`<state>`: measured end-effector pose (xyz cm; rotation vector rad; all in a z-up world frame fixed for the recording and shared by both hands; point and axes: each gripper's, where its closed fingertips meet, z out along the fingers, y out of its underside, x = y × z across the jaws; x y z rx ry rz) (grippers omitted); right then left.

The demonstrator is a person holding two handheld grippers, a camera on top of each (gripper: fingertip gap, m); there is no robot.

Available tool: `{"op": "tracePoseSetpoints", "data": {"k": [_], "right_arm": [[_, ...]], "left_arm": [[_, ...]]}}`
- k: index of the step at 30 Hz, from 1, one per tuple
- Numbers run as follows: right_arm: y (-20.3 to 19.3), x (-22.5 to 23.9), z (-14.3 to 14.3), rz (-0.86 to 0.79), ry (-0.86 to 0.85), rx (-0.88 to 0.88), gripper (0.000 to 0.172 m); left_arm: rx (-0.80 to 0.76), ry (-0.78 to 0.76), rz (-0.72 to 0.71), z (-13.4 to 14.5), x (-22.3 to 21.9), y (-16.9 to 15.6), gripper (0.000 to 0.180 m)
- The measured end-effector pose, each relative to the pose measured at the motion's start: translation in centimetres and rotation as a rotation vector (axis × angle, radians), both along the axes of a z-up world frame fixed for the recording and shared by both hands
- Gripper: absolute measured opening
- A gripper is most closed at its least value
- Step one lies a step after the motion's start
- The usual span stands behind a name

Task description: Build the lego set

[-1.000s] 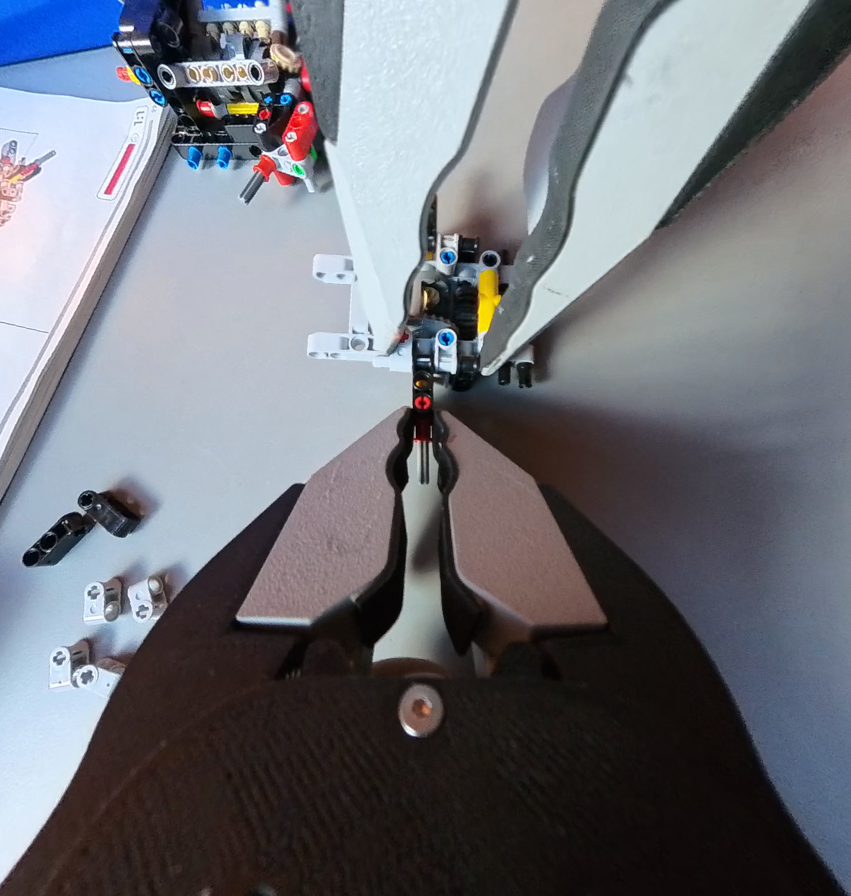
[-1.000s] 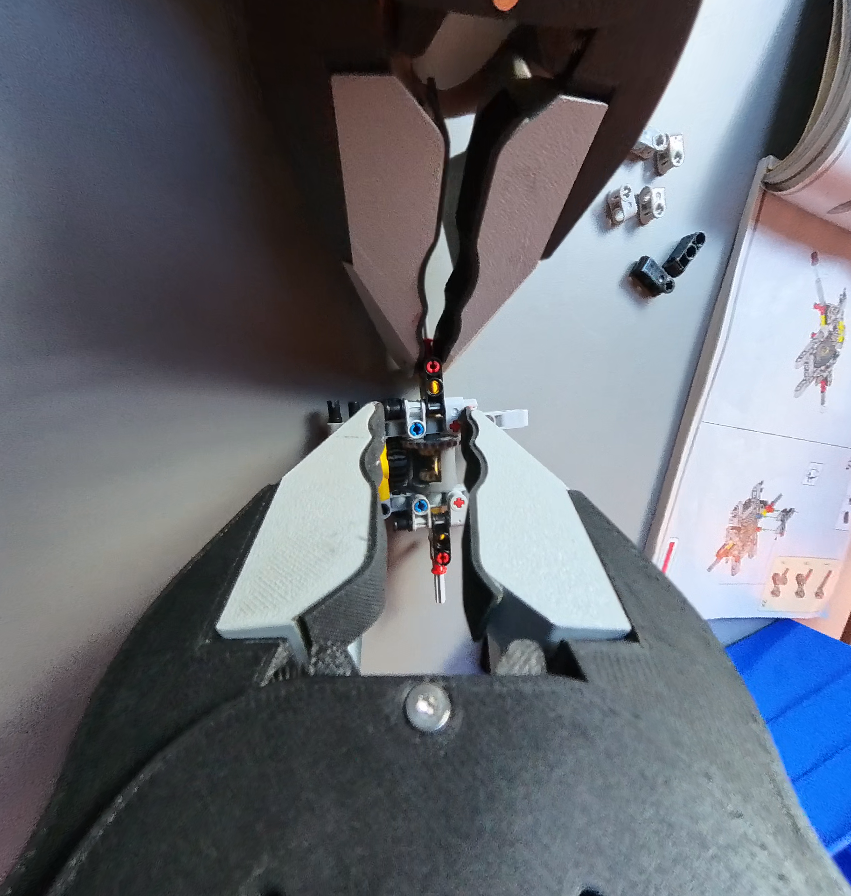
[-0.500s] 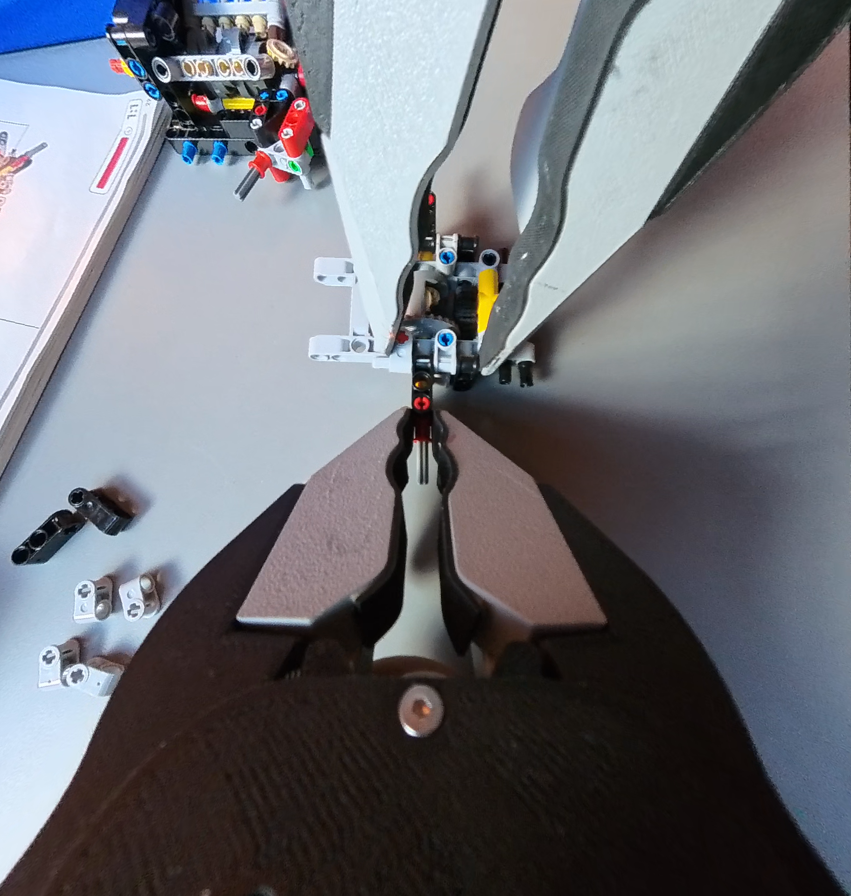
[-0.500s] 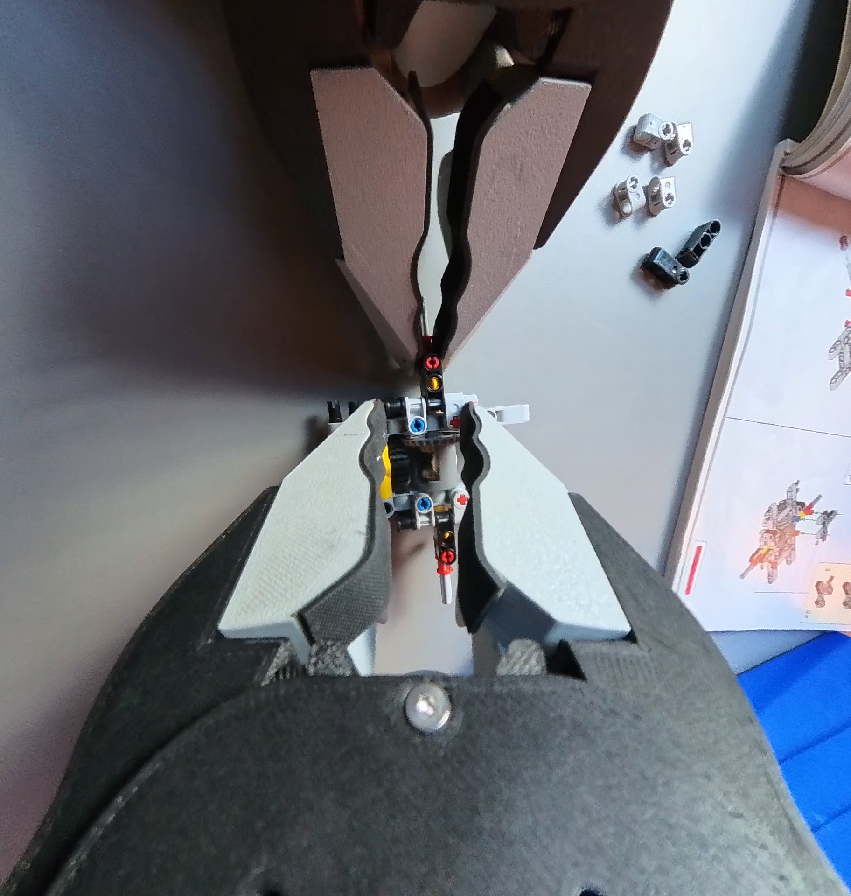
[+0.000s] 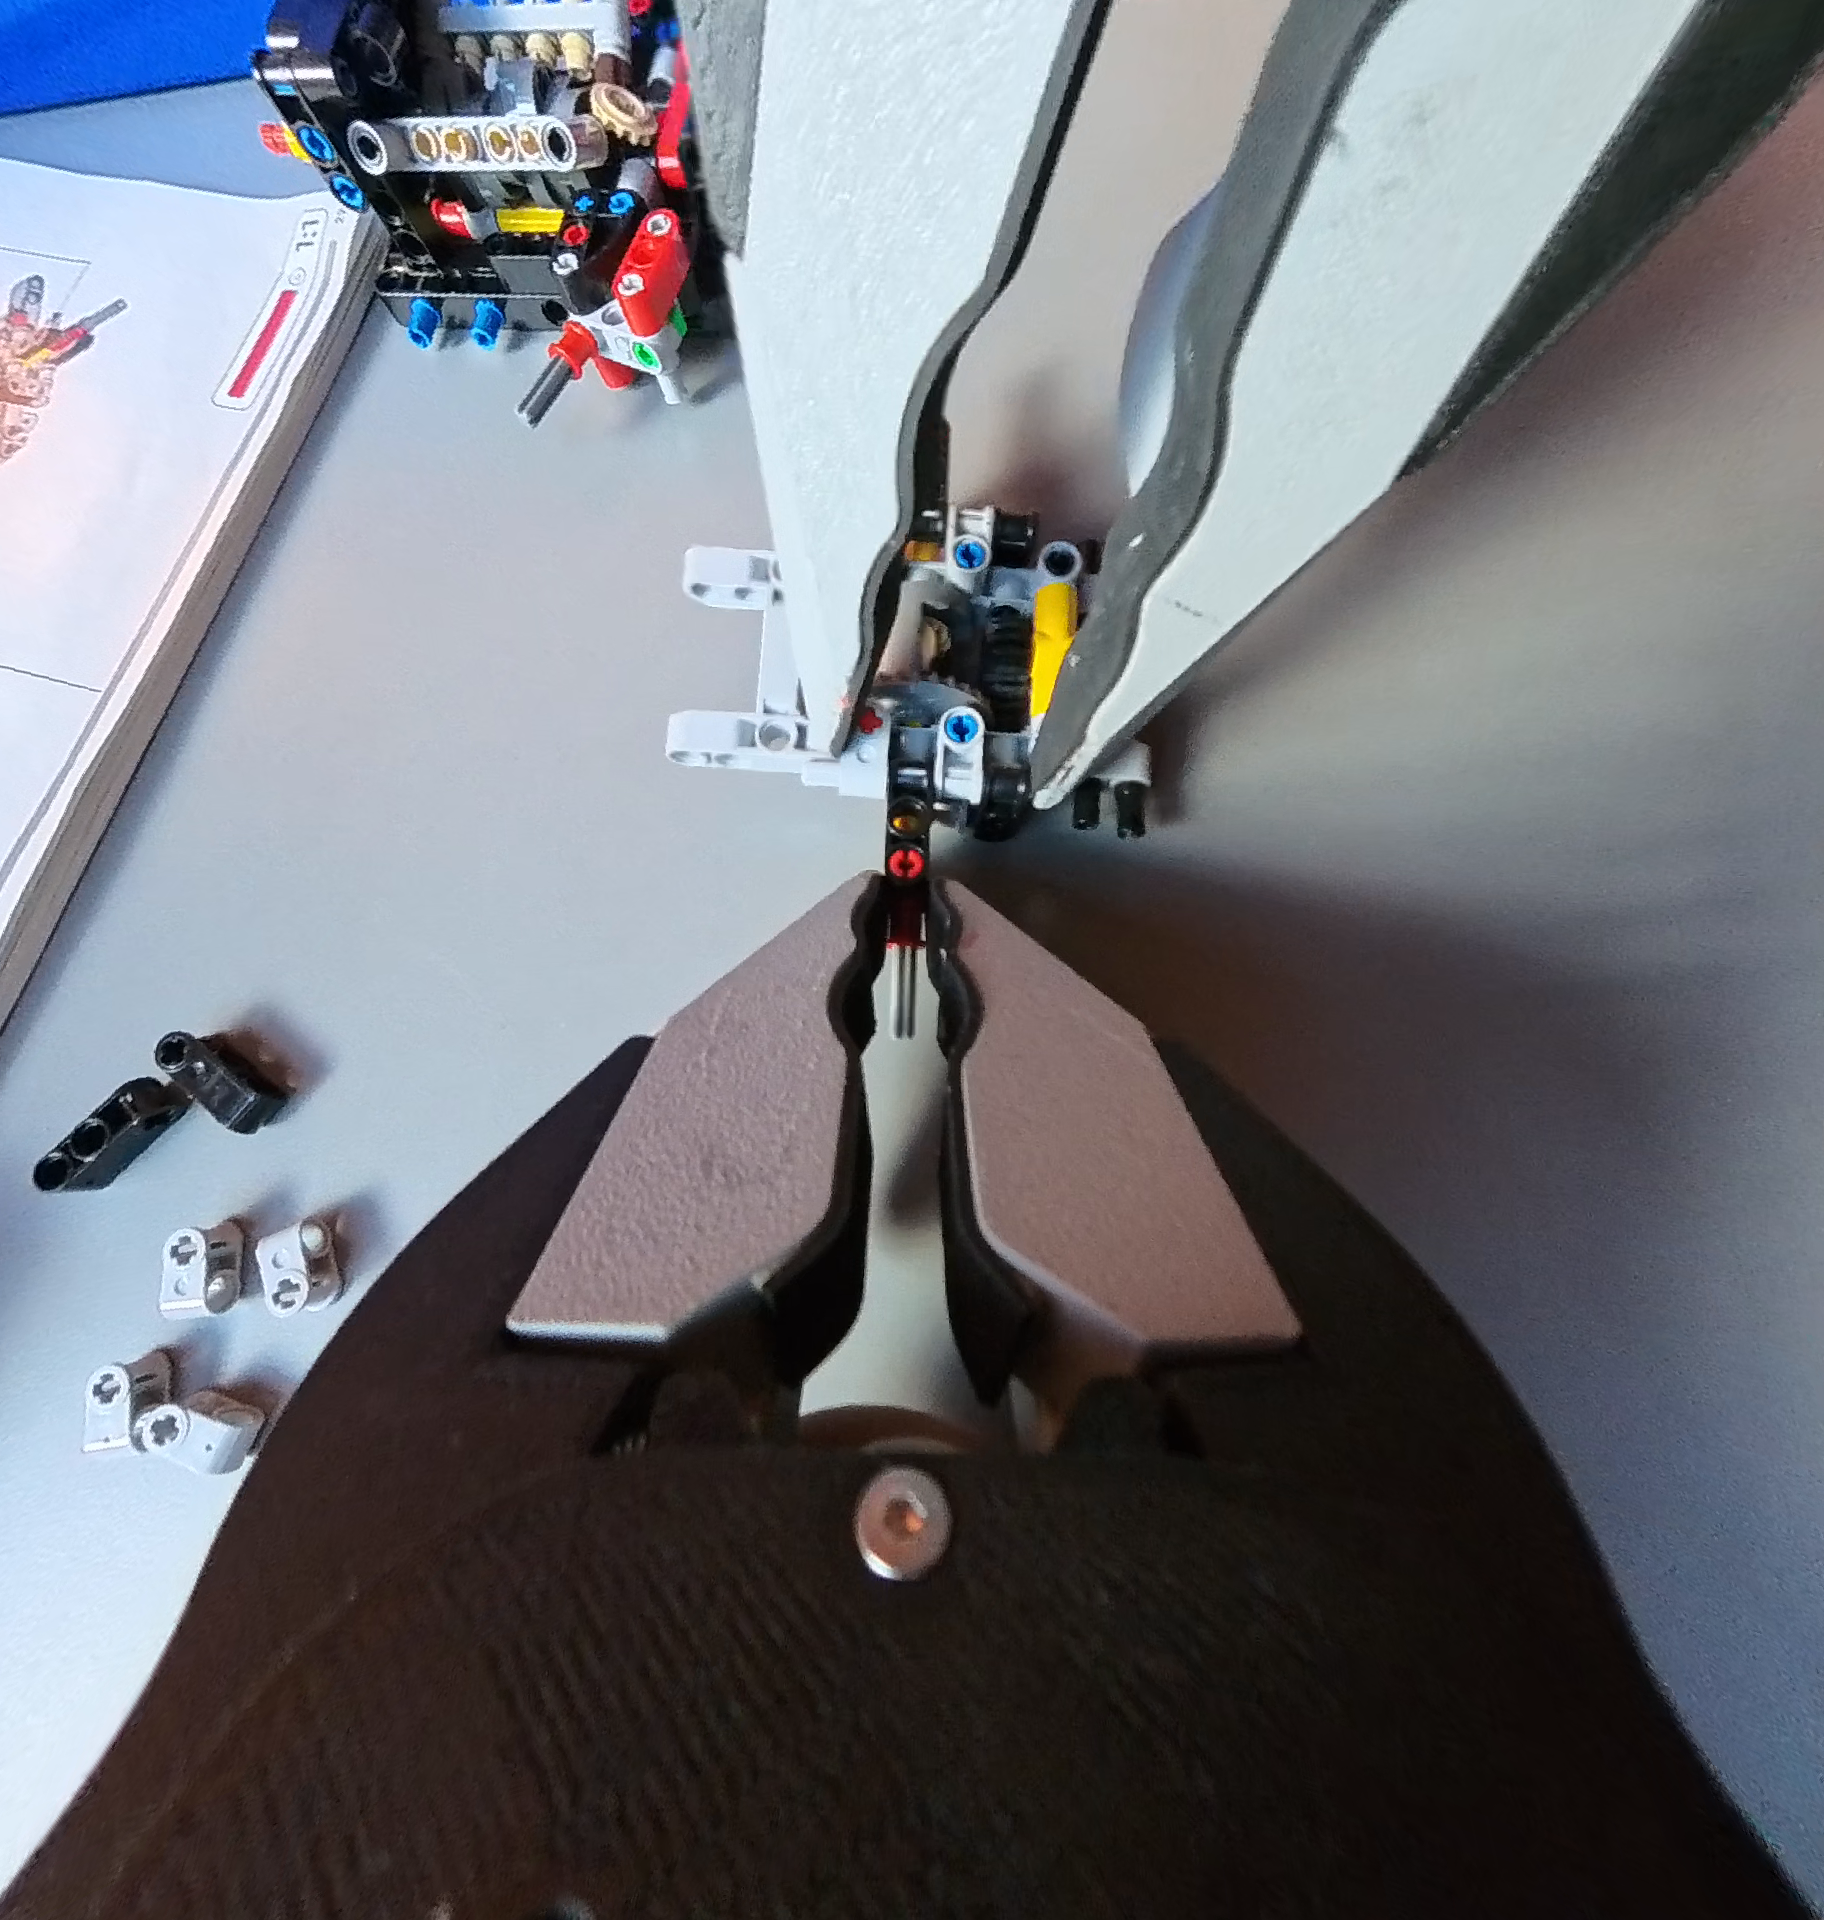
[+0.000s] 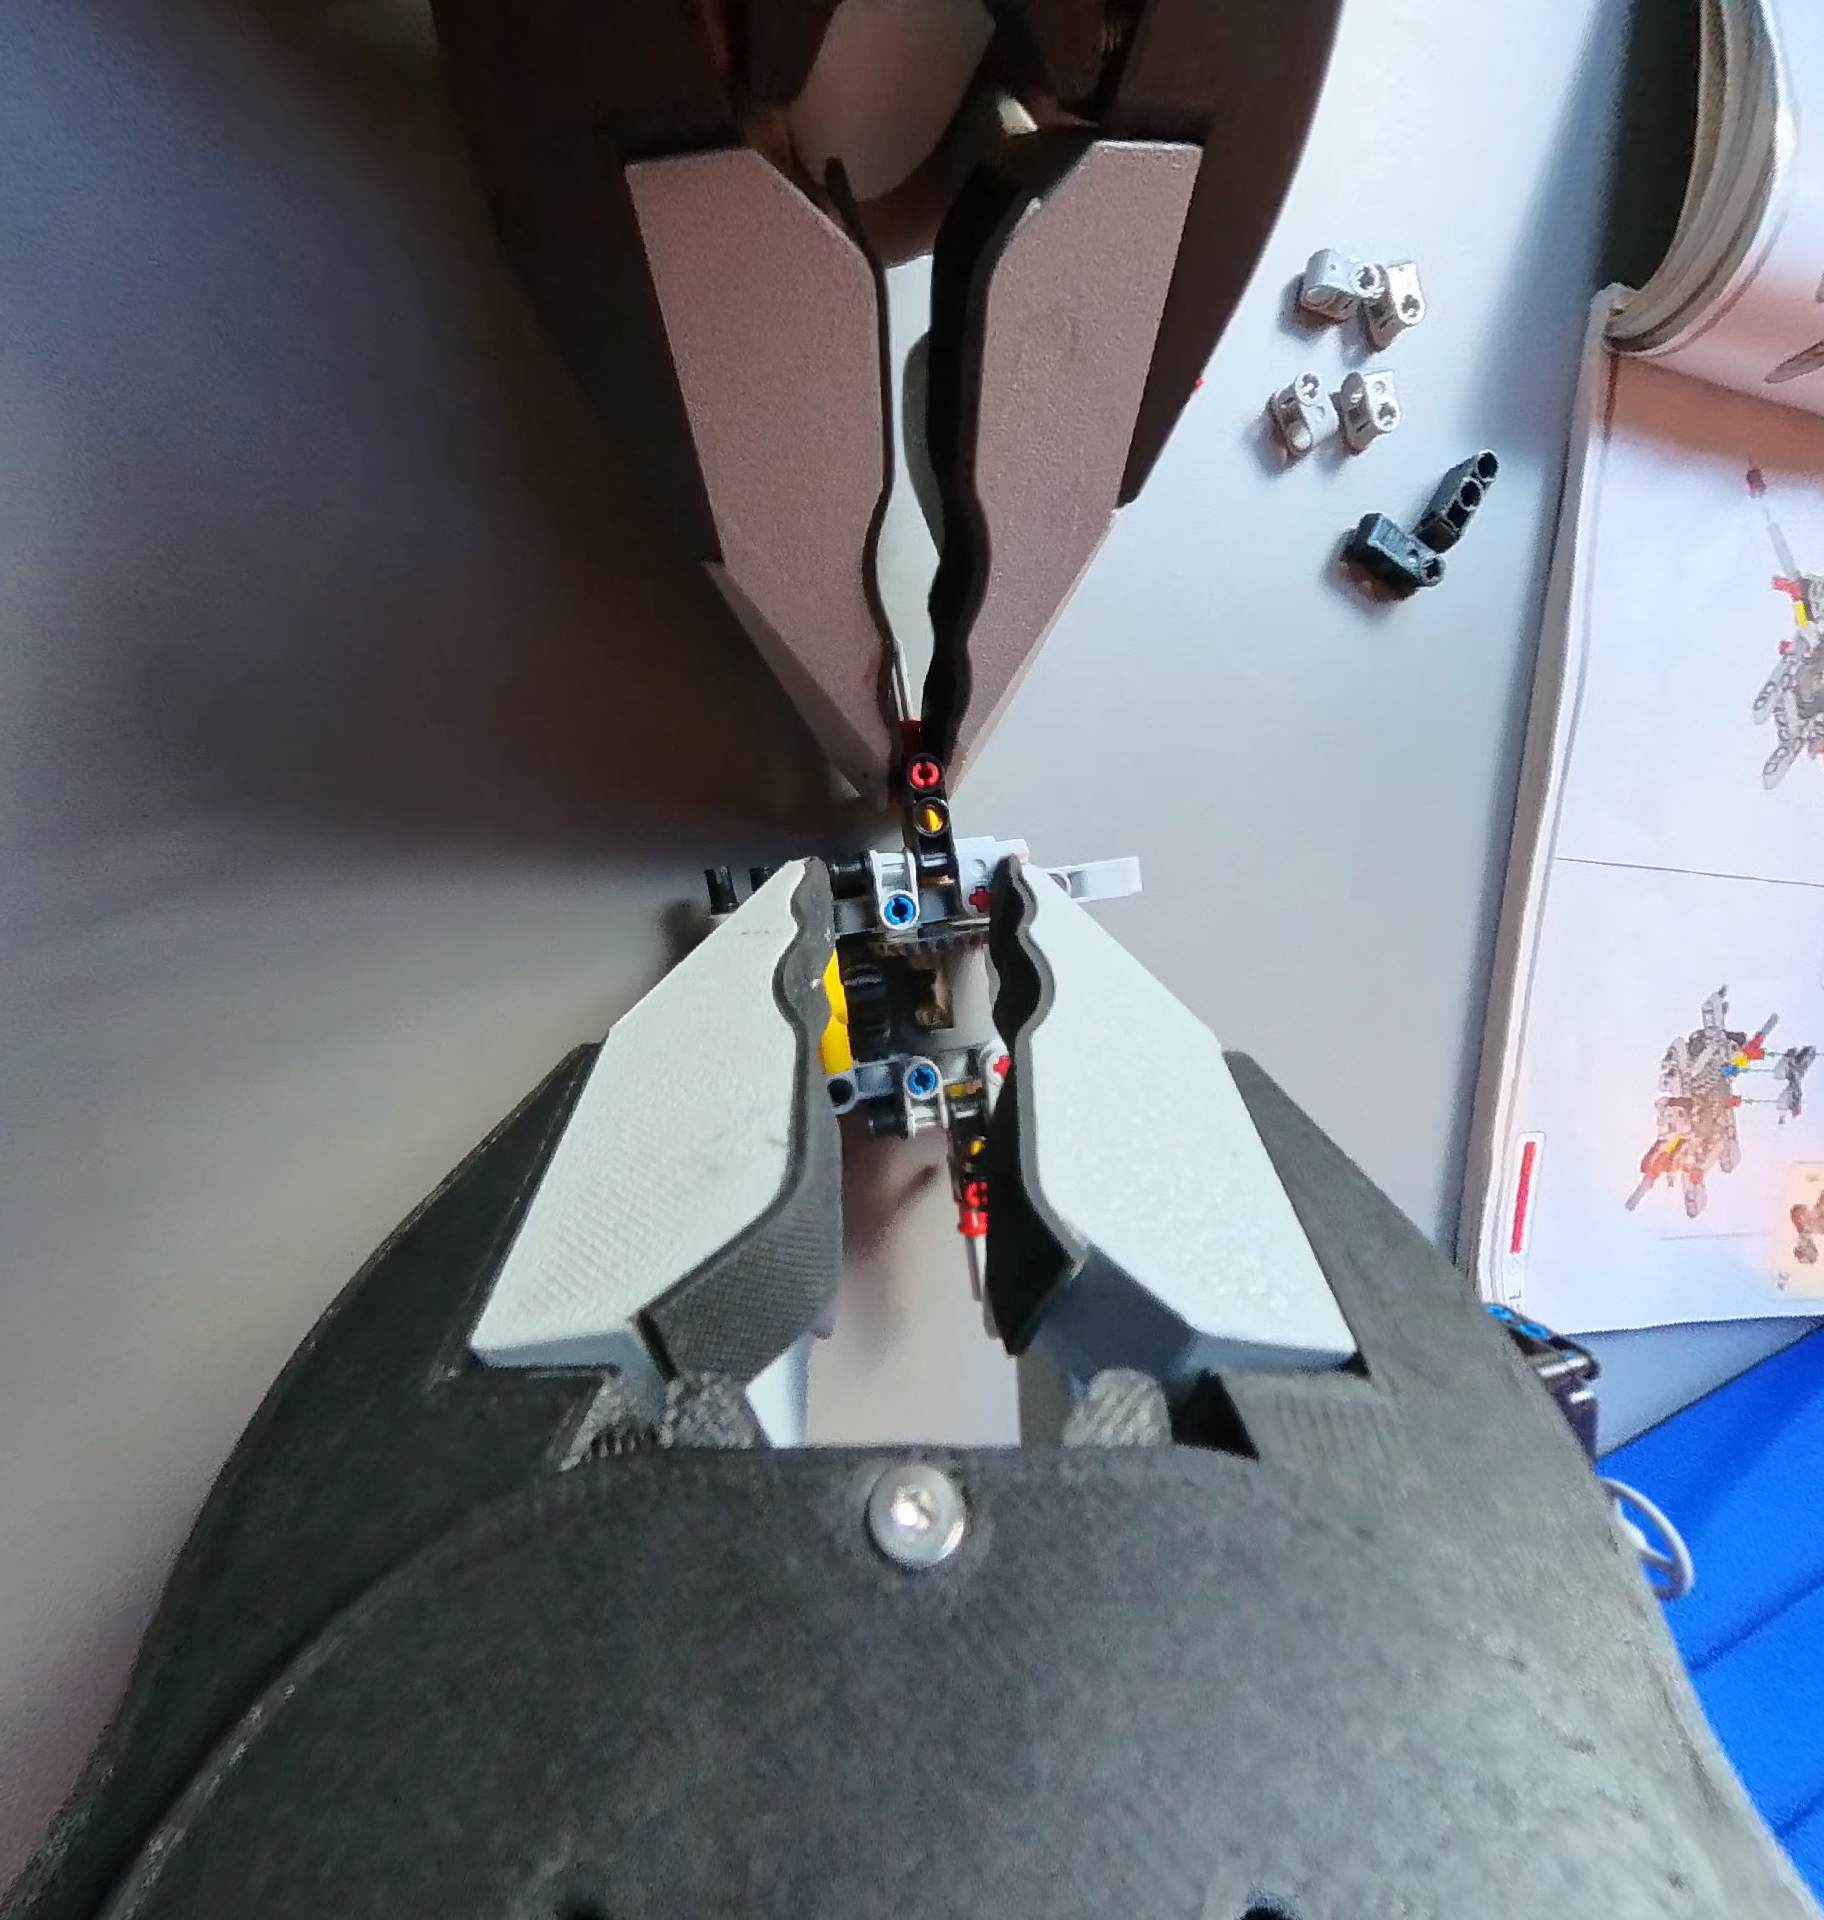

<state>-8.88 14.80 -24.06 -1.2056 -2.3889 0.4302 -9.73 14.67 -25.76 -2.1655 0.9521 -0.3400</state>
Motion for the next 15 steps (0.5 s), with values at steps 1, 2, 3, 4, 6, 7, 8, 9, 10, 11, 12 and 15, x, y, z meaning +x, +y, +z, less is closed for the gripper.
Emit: {"op": "tracePoseSetpoints", "data": {"k": [1, 2, 3, 4, 6, 7, 8, 9, 10, 11, 12, 15], "right_arm": [[-0.04, 0.02, 0.01, -0.005, 0.008, 0.006, 0.029], [-0.07, 0.02, 0.01, -0.009, 0.015, 0.010, 0.029], [-0.10, 0.05, 0.01, -0.008, 0.021, 0.021, 0.029], [-0.14, 0.05, 0.02, -0.007, 0.024, 0.033, 0.029], [-0.20, 0.06, 0.00, -0.015, 0.029, 0.044, 0.029], [-0.21, 0.09, 0.00, -0.014, 0.034, 0.054, 0.029], [-0.24, 0.10, 0.01, -0.014, 0.039, 0.061, 0.029], [-0.28, 0.11, 0.04, -0.015, 0.044, 0.067, 0.029], [-0.29, 0.12, 0.05, -0.017, 0.046, 0.069, 0.029], [-0.26, 0.09, 0.01, -0.015, 0.045, 0.076, 0.029], [-0.17, 0.10, -0.06, -0.009, 0.042, 0.089, 0.029], [-0.16, 0.10, -0.10, 0.027, 0.029, 0.157, 0.029]], "left_arm": [[0.003, 0.000, 0.002, 0.03, 0.03, 0.01, 0.005], [0.002, -0.001, 0.005, 0.04, 0.04, 0.00, 0.005], [-0.001, -0.005, 0.011, 0.06, 0.06, -0.01, 0.004], [0.000, -0.006, 0.015, 0.09, 0.09, -0.05, 0.004], [0.003, -0.004, 0.021, 0.11, 0.12, -0.08, 0.004], [0.005, -0.004, 0.023, 0.12, 0.13, -0.09, 0.004], [0.005, -0.005, 0.025, 0.14, 0.14, -0.09, 0.004], [0.004, -0.007, 0.025, 0.14, 0.14, -0.10, 0.004], [0.004, -0.009, 0.025, 0.16, 0.16, -0.11, 0.004], [0.006, -0.006, 0.025, 0.16, 0.15, -0.11, 0.004], [0.008, -0.005, 0.024, 0.16, 0.15, -0.12, 0.004], [0.010, -0.006, 0.024, 0.19, 0.17, -0.19, 0.004]]}}
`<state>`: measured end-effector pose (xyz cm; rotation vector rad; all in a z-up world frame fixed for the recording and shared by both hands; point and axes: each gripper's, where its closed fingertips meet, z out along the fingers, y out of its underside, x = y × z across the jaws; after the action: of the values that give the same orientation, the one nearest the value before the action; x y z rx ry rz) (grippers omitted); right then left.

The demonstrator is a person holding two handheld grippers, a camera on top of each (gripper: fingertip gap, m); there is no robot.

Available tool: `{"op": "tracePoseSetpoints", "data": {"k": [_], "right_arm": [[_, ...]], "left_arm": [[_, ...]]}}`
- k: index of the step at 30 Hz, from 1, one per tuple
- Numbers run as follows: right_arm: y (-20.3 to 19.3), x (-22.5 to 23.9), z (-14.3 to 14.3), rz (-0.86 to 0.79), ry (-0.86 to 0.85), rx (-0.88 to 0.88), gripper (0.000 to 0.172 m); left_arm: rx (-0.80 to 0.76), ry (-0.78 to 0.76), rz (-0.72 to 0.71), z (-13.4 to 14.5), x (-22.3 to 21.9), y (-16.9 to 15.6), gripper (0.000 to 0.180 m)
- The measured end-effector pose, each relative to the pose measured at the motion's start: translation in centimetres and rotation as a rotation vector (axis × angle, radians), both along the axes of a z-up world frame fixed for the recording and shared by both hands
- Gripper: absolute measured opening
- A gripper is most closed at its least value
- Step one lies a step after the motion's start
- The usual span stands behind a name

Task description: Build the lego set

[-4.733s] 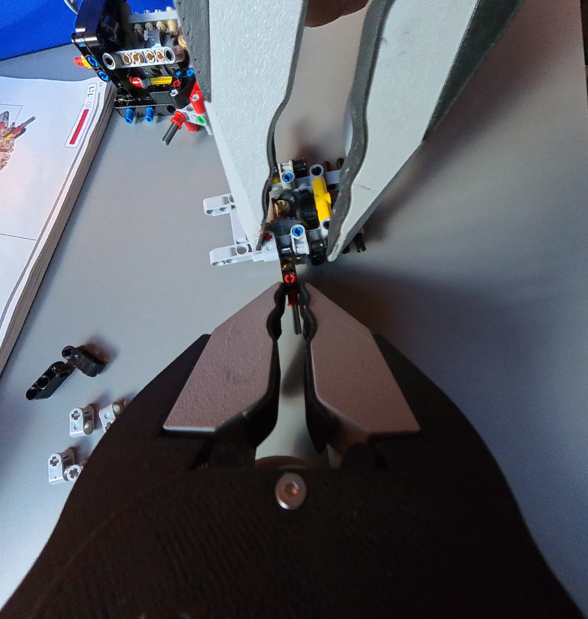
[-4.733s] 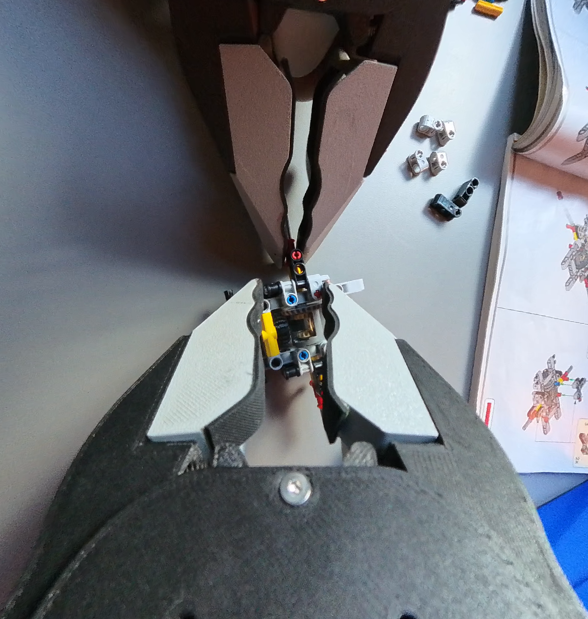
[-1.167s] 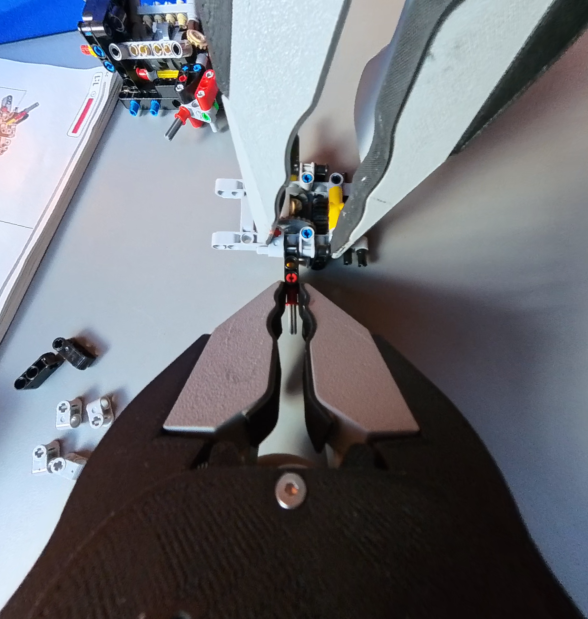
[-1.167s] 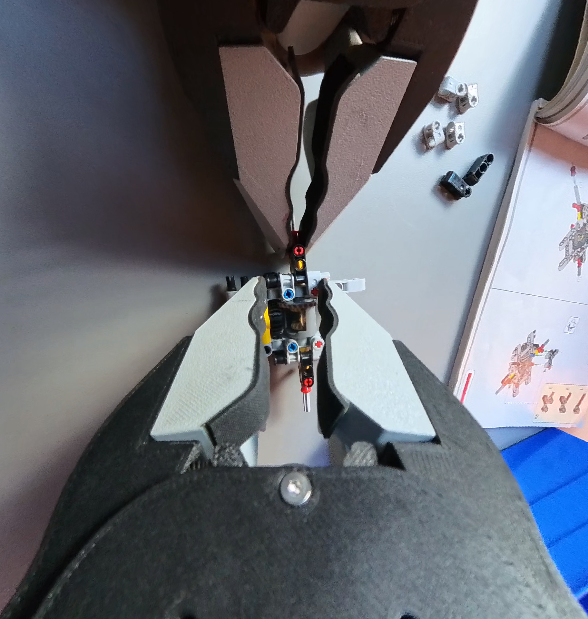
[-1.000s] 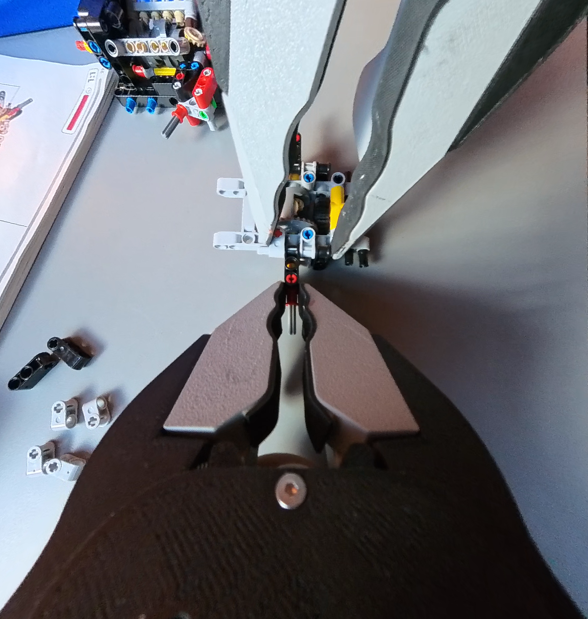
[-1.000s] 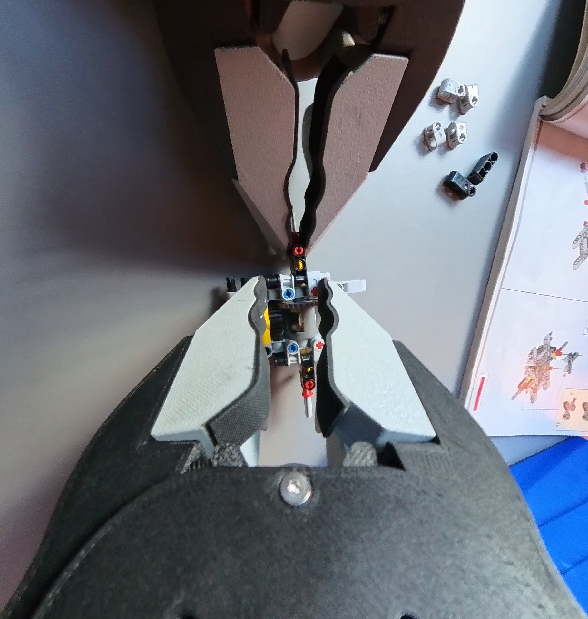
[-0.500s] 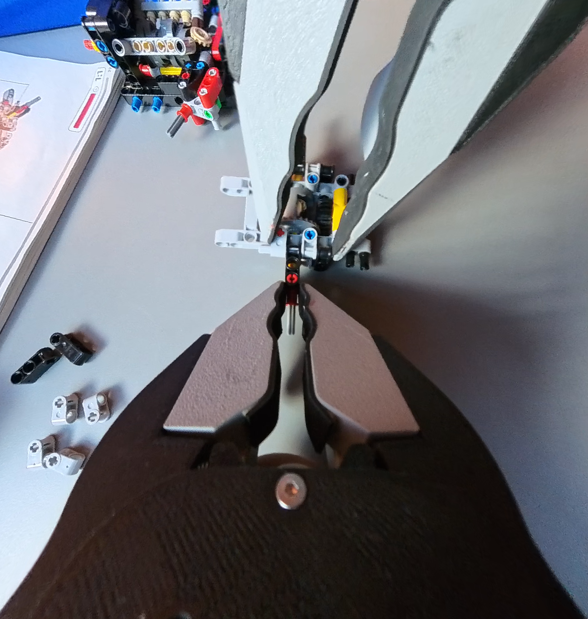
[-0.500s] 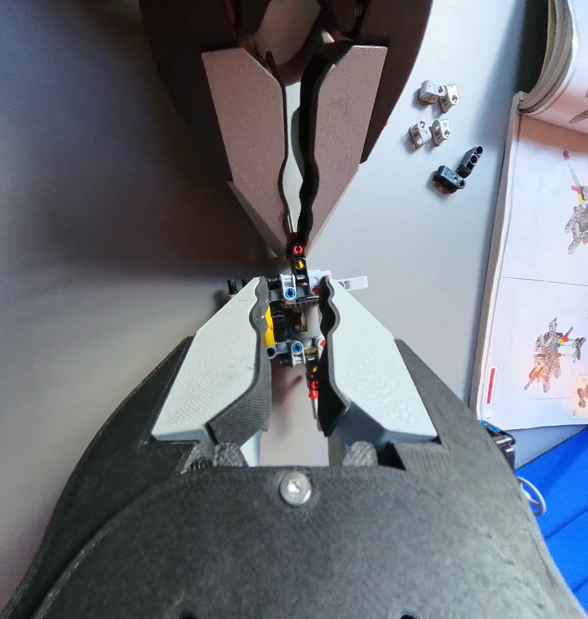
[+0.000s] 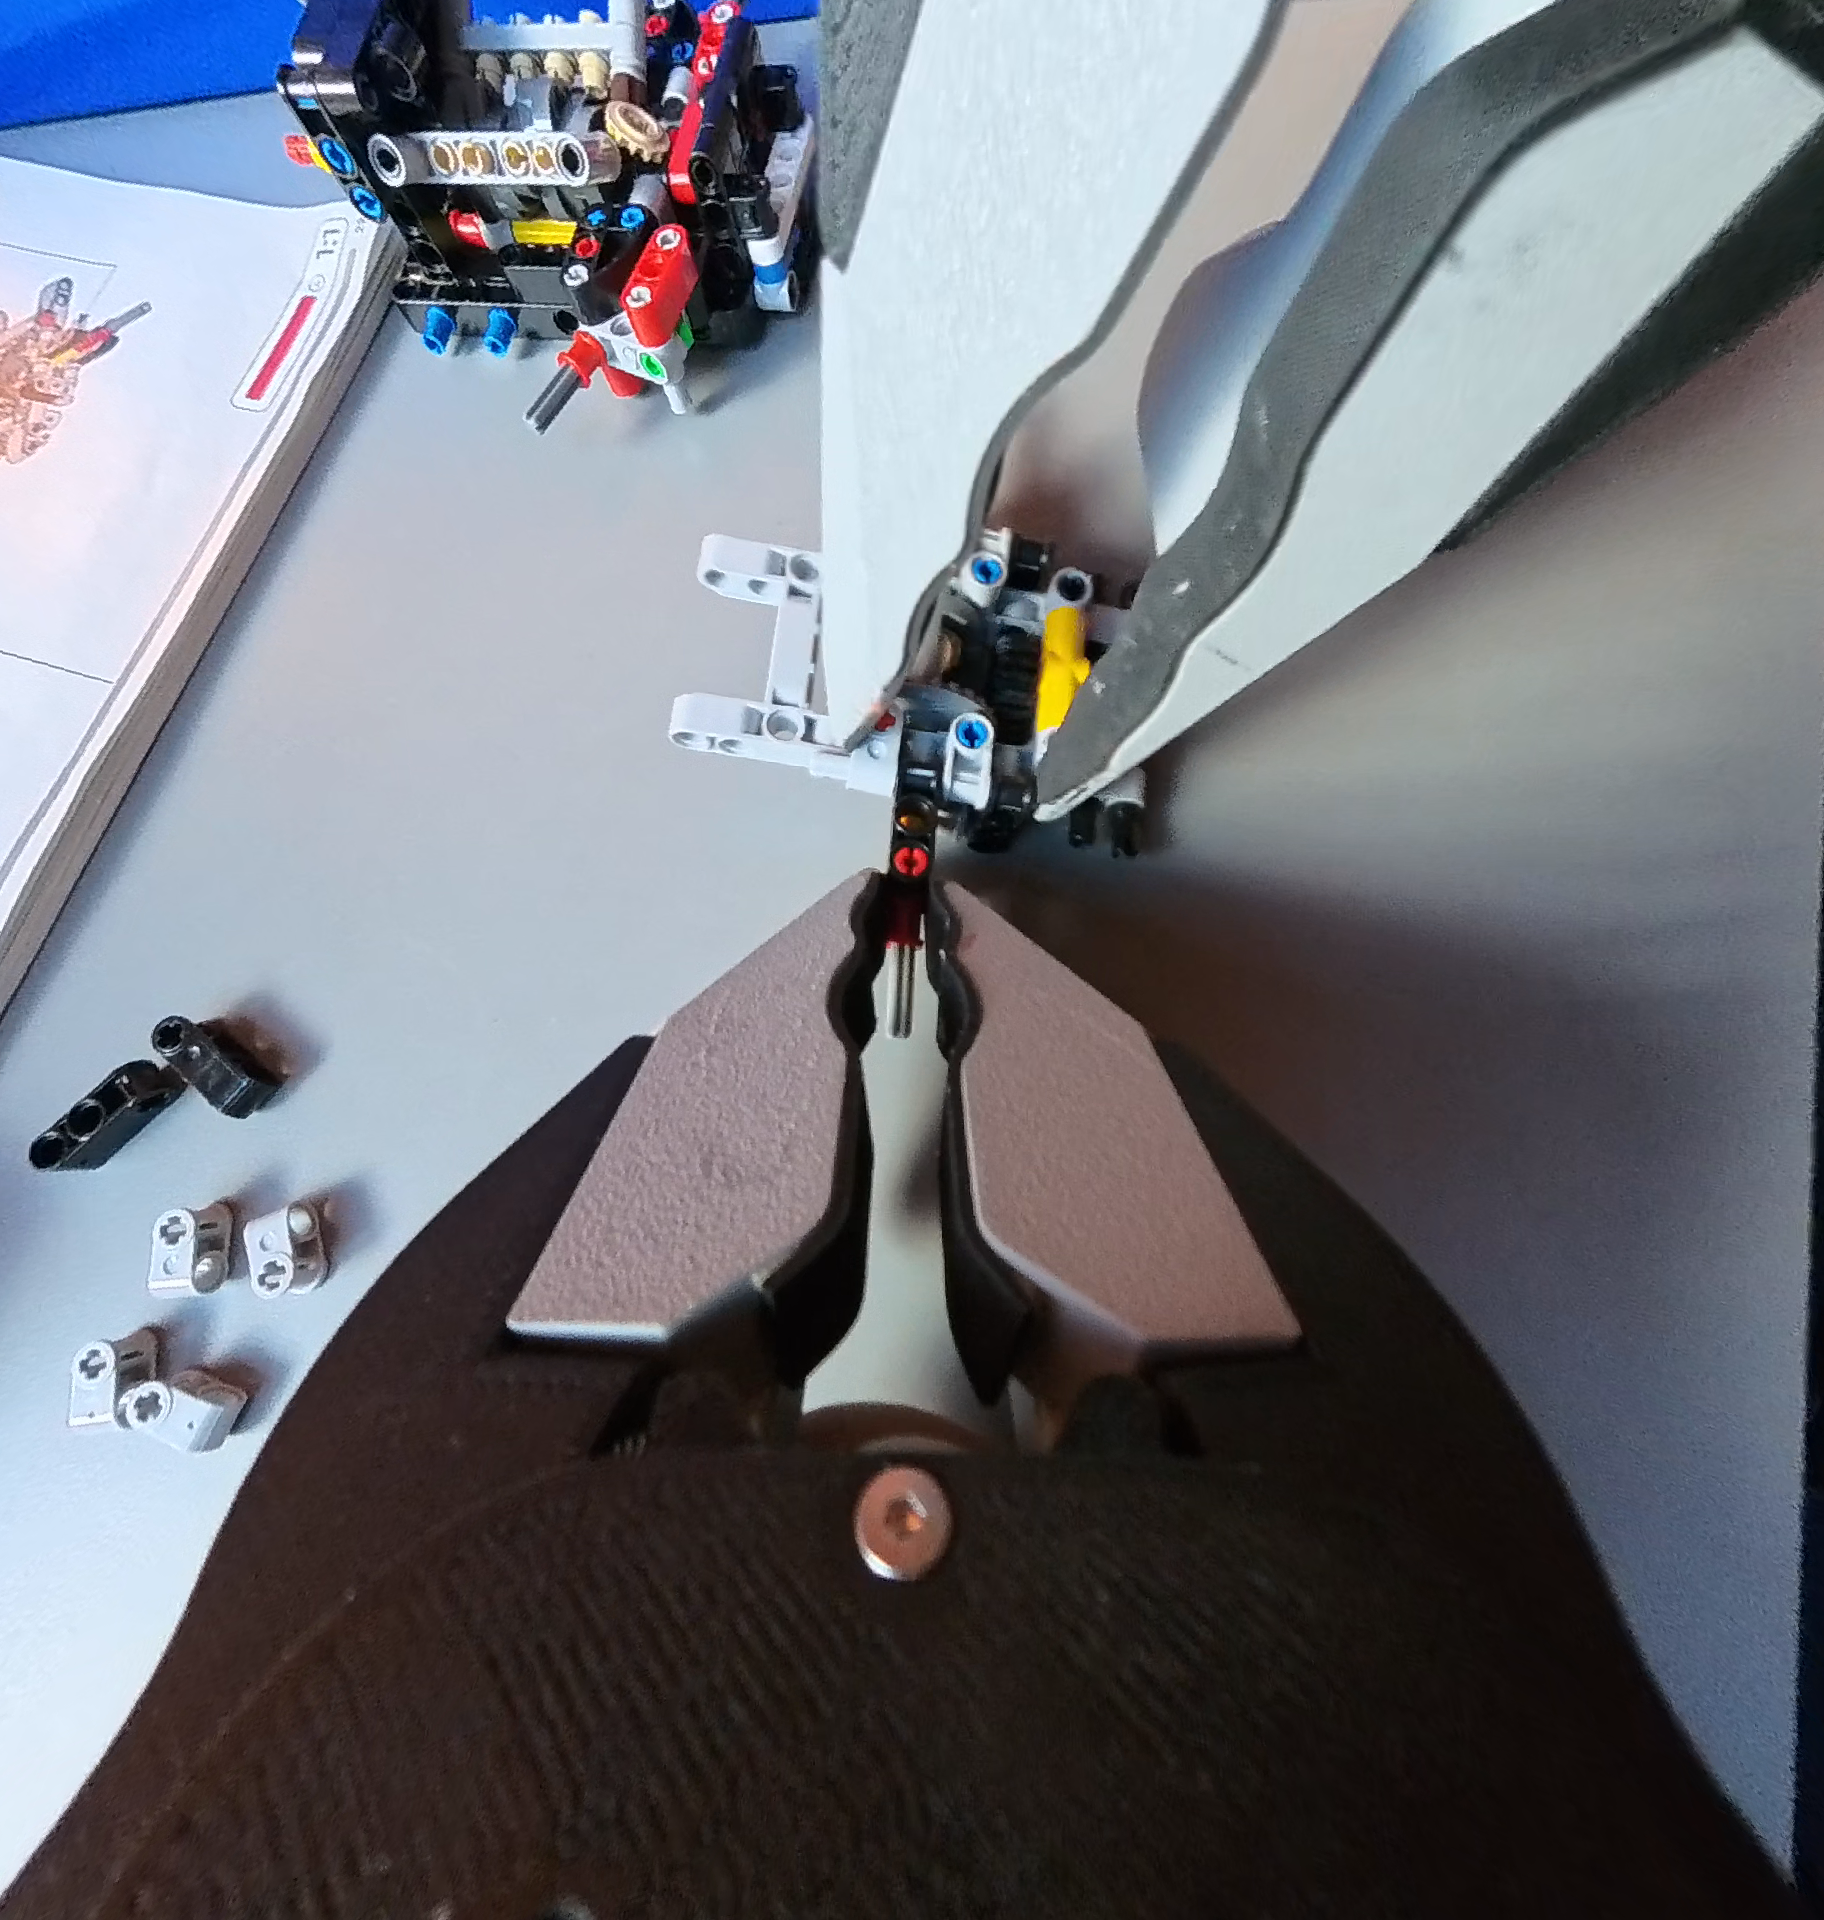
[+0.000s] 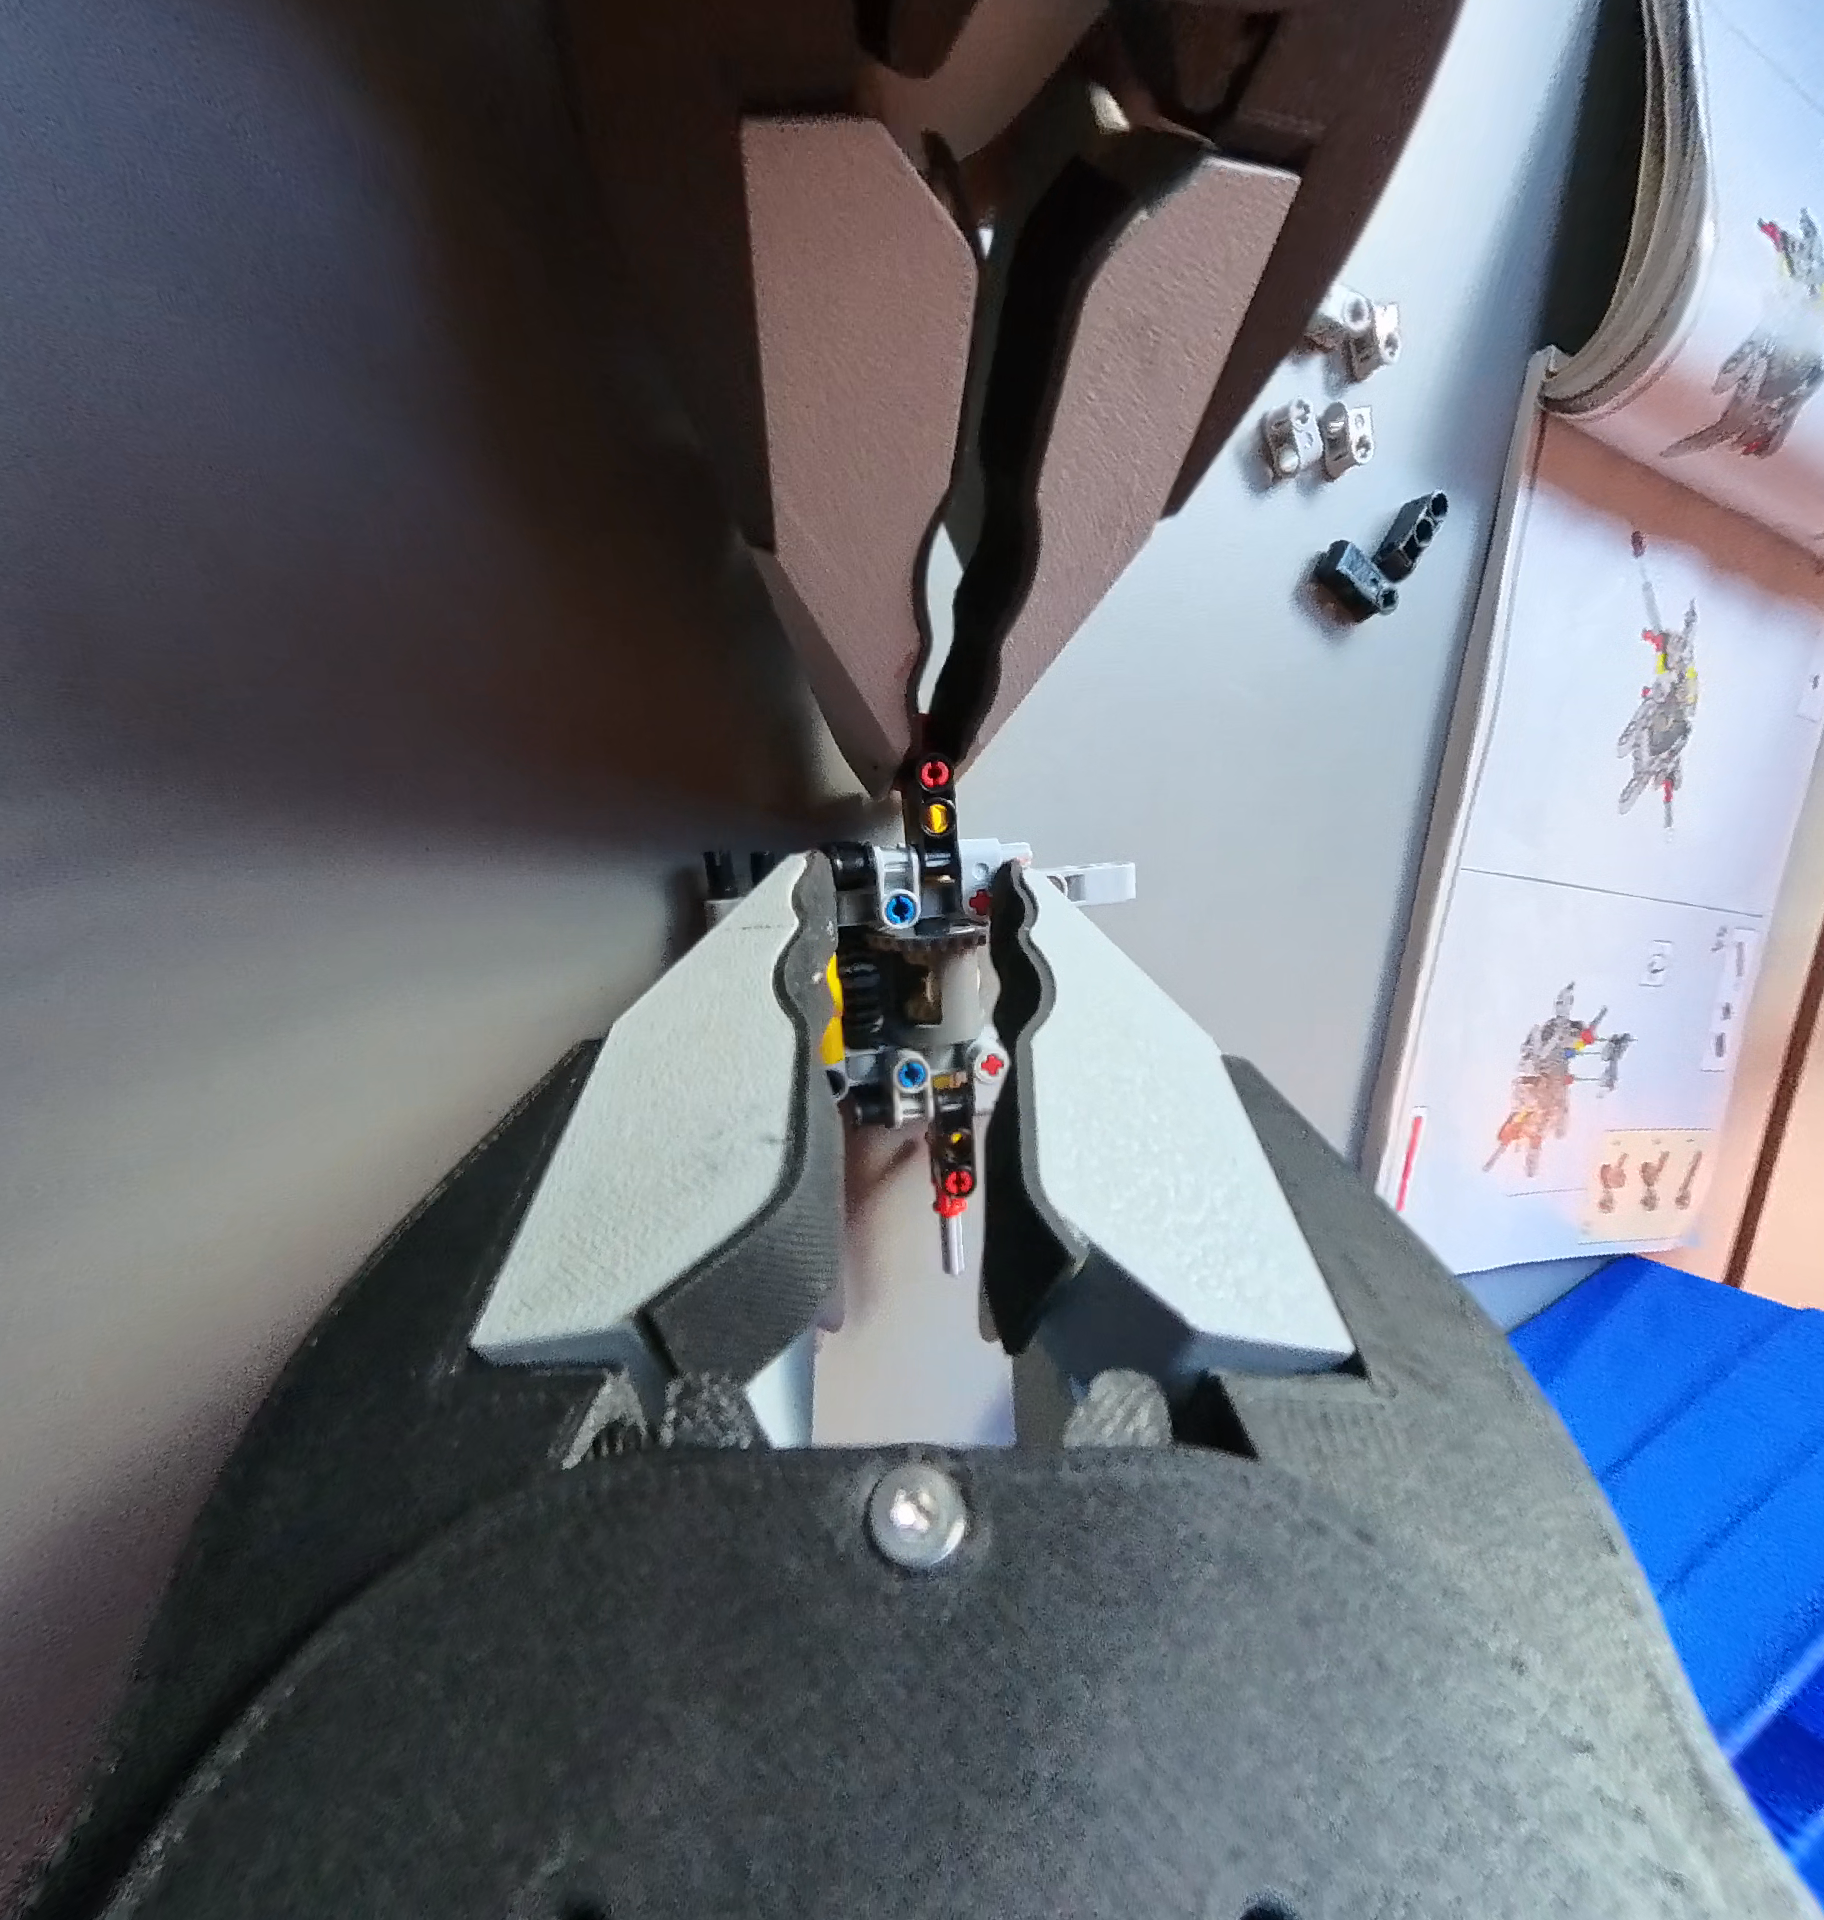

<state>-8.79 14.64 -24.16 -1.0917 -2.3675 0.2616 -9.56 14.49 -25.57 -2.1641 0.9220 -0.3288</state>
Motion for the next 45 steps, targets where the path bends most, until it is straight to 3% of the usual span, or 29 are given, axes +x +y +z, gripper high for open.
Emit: {"op": "tracePoseSetpoints", "data": {"k": [11, 16, 21, 22, 24, 28, 31, 35, 37, 45], "right_arm": [[0.0, 0.3, 0.1, -0.034, -0.020, 0.140, 0.029], [0.1, 0.3, 0.1, -0.087, -0.022, 0.100, 0.029], [0.2, 0.4, 0.3, -0.166, 0.029, 0.193, 0.029], [0.2, 0.3, 0.2, -0.166, 0.036, 0.248, 0.008], [-0.1, 0.7, 0.0, -0.165, 0.035, 0.342, 0.008], [-2.1, 1.5, 0.4, -0.171, -0.026, 0.148, 0.000], [-2.1, 3.1, 0.4, -0.189, -0.065, 0.160, 0.000], [-1.1, 3.2, 1.9, -0.221, 0.082, 0.223, 0.000], [-1.6, 2.8, 1.8, -0.228, 0.128, 0.187, 0.010], [-1.7, 1.2, 1.1, -0.080, 0.093, 0.236, 0.007]], "left_arm": [[0.007, -0.001, 0.001, 0.1, 0.0, -0.1, 0.004], [0.000, -0.009, 0.007, 0.1, 0.0, -0.1, 0.004], [0.009, -0.009, -0.002, 0.1, 0.1, -0.1, 0.005], [0.017, 0.000, 0.014, 0.1, -0.1, 0.1, 0.004], [0.019, 0.011, -0.004, 0.0, 0.1, -0.2, 0.007], [0.011, 0.007, -0.048, -0.1, 0.5, -0.8, 0.005], [0.004, 0.010, -0.037, -0.2, 0.3, -0.7, 0.005], [0.007, 0.013, -0.039, -0.2, 0.3, -0.7, 0.005], [-0.002, 0.004, -0.033, -0.2, 0.2, -0.6, 0.005], [-0.012, -0.006, -0.030, -0.2, 0.2, -0.6, 0.005]]}}
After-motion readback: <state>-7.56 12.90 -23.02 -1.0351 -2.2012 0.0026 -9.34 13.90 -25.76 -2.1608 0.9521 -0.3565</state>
